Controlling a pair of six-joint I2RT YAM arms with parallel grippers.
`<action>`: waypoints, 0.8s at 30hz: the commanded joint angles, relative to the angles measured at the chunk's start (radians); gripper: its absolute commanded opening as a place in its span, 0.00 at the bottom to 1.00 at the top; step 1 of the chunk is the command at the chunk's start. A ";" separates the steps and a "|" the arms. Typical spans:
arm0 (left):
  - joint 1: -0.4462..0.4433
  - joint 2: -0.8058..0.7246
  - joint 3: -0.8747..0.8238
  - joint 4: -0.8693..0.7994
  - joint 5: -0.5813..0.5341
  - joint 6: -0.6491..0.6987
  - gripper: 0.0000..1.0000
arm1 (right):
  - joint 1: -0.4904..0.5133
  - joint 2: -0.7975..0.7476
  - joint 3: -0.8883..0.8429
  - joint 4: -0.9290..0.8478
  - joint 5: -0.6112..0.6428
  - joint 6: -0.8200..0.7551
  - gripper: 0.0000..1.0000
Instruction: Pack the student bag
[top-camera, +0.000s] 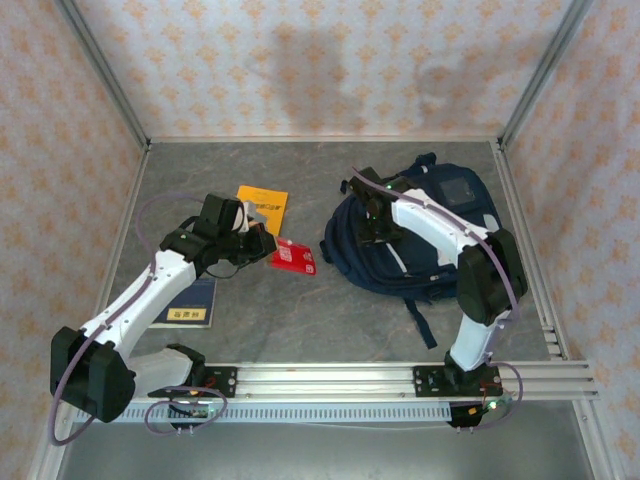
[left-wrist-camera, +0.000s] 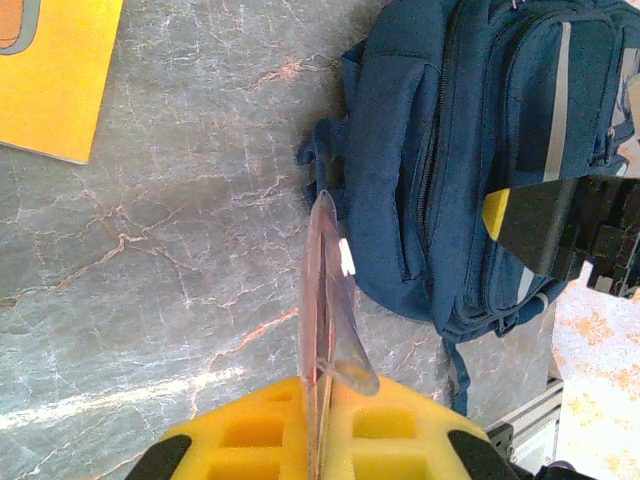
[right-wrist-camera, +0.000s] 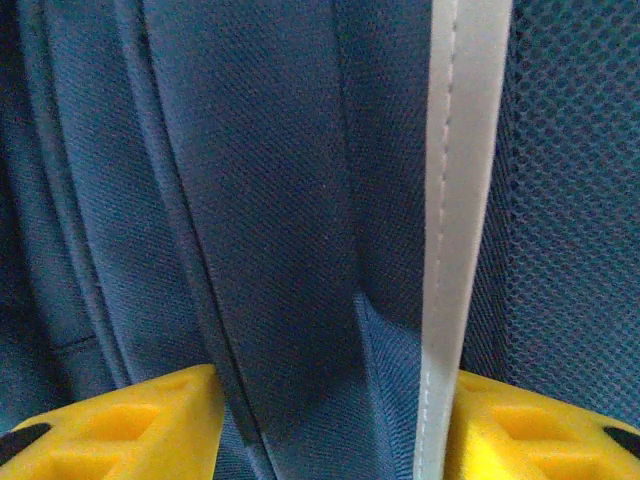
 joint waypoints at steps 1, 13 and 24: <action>-0.001 0.005 0.038 -0.003 0.007 0.007 0.00 | 0.005 0.031 -0.004 -0.025 0.064 -0.006 0.47; -0.001 0.044 0.129 -0.009 0.006 0.023 0.00 | 0.003 -0.145 0.033 -0.019 0.132 -0.060 0.00; -0.042 0.137 0.187 0.138 0.082 -0.018 0.00 | -0.015 -0.405 -0.042 0.031 -0.052 -0.075 0.00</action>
